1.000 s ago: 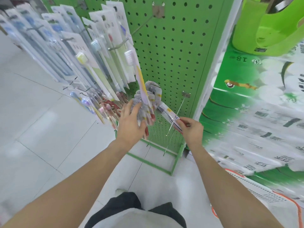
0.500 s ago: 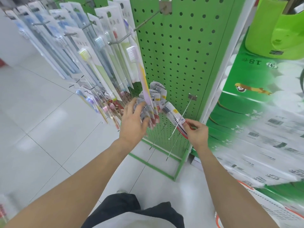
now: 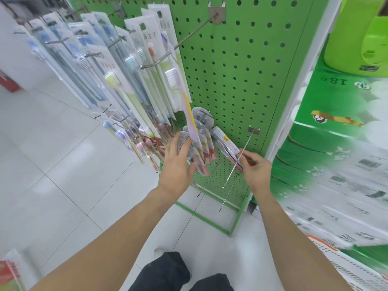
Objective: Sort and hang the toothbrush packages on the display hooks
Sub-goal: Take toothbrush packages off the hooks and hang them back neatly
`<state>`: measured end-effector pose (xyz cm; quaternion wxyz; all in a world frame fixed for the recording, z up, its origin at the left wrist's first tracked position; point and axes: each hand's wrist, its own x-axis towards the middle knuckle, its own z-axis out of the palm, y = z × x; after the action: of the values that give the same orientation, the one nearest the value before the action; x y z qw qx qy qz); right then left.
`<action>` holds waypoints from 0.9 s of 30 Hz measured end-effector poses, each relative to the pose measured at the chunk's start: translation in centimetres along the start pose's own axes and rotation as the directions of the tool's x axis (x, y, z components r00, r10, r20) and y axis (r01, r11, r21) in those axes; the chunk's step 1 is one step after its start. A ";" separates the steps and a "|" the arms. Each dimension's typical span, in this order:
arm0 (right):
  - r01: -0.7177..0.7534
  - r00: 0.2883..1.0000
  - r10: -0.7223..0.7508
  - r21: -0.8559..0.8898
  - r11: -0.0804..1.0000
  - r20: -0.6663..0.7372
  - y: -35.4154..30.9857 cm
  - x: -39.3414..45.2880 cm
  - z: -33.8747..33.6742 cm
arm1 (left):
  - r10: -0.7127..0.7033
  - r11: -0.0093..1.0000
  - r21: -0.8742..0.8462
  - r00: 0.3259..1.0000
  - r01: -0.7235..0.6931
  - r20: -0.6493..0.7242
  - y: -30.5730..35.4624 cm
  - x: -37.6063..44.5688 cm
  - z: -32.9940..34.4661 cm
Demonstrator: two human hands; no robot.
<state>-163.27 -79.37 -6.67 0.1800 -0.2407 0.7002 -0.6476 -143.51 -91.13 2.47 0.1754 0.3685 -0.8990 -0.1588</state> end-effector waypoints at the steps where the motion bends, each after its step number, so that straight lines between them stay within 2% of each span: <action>1: 0.016 1.000 -0.016 0.004 1.000 0.002 0.0 0.1 0.3 | 0.013 1.000 0.010 1.000 -0.013 -0.002 -0.1 0.0 0.0; 10: 0.094 0.994 -0.096 -0.044 0.995 -0.043 1.2 -1.1 0.5 | 0.010 0.998 0.057 1.000 -0.010 0.004 -0.1 -0.1 0.2; 20: 0.086 0.995 -0.083 -0.074 0.994 0.047 1.4 -0.3 1.5 | 0.012 0.997 0.072 1.000 -0.014 0.029 -0.1 -0.1 -0.2; 27: 0.118 0.993 -0.118 0.012 0.993 -0.013 0.9 -0.2 1.6 | 0.016 0.995 0.097 1.000 -0.018 0.020 0.0 -0.2 -0.3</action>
<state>-162.32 -80.52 -7.76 0.1386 -0.2767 0.6817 -0.6629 -143.19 -91.04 2.68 0.1501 0.3675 -0.9103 -0.1170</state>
